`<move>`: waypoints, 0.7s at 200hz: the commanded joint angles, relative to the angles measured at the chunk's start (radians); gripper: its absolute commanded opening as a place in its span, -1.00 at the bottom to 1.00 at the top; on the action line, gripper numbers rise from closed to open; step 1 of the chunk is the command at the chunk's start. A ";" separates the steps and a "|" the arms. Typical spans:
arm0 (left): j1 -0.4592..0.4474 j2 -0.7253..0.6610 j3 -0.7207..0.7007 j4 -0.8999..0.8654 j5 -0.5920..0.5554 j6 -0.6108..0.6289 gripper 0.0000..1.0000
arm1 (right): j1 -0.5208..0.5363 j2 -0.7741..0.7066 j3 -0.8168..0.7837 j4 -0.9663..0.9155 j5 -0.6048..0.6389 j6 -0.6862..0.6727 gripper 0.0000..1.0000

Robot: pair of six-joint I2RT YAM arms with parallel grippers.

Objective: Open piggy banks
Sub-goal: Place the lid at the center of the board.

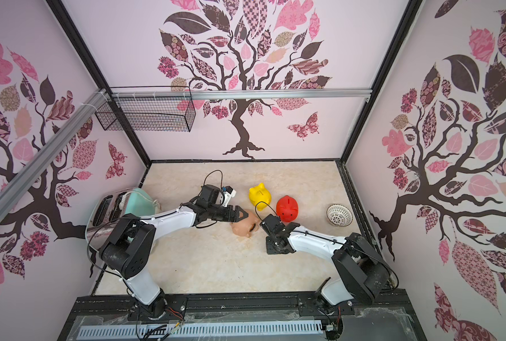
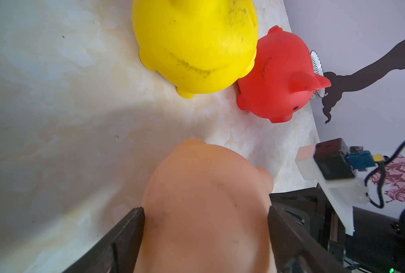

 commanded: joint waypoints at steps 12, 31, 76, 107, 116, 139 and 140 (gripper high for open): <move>-0.004 0.042 -0.037 -0.160 -0.109 0.041 0.69 | 0.005 0.011 0.026 -0.049 -0.012 -0.007 -0.54; -0.003 0.041 -0.035 -0.160 -0.109 0.041 0.69 | 0.005 -0.016 0.024 -0.051 -0.009 -0.005 -0.40; -0.004 0.033 -0.034 -0.157 -0.103 0.038 0.69 | 0.005 -0.150 0.024 -0.100 0.013 0.012 -0.41; -0.010 0.009 -0.033 -0.154 -0.095 0.032 0.69 | 0.005 -0.265 -0.006 0.002 -0.008 0.068 -0.41; -0.011 0.001 -0.033 -0.154 -0.096 0.029 0.69 | 0.004 -0.281 -0.033 0.085 -0.032 0.091 -0.43; -0.015 -0.014 -0.025 -0.155 -0.091 0.023 0.69 | -0.022 -0.224 -0.038 0.229 -0.094 0.122 -0.51; -0.016 -0.014 -0.024 -0.156 -0.092 0.023 0.69 | -0.024 -0.218 -0.037 0.234 -0.097 0.122 -0.51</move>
